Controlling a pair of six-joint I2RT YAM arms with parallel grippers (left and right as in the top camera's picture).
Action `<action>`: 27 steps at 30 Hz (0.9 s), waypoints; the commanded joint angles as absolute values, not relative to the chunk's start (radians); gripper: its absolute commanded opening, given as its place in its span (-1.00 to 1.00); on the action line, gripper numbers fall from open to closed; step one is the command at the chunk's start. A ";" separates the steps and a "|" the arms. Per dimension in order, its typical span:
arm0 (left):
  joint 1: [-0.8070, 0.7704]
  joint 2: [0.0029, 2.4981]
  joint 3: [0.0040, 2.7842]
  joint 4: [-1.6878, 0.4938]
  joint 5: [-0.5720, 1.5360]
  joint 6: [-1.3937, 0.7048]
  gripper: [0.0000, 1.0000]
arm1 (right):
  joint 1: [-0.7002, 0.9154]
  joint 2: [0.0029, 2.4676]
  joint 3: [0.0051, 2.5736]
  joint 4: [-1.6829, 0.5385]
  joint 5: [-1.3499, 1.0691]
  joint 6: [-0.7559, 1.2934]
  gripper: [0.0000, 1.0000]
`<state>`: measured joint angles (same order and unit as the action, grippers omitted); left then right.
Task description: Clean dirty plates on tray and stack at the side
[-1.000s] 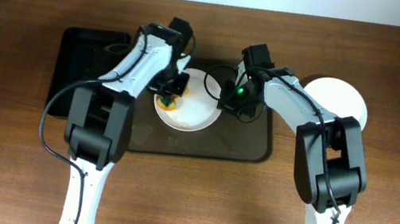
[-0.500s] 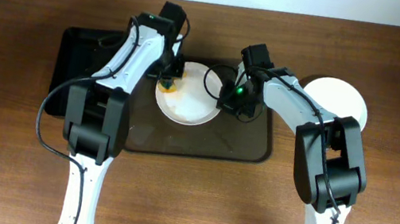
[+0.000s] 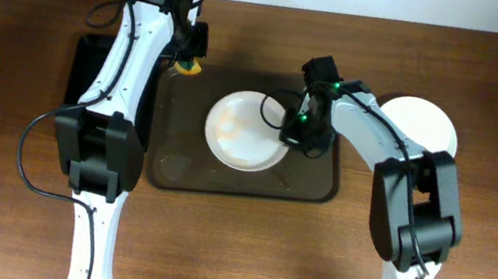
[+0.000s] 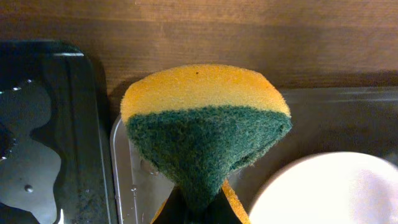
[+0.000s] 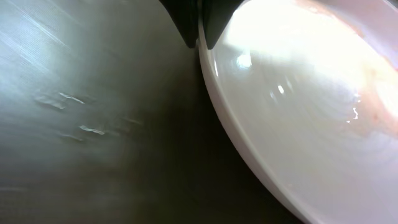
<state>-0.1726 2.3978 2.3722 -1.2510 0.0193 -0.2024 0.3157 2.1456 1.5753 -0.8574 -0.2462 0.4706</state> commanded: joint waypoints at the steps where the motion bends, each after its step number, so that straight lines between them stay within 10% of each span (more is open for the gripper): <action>1: -0.187 2.379 2.323 -1.250 0.012 -0.186 -0.99 | 0.315 1.981 1.599 -0.909 0.017 0.444 -0.92; 27: -0.222 2.379 2.244 -1.213 0.038 -0.186 -0.99 | 0.801 1.736 1.599 -0.989 1.367 0.445 -0.92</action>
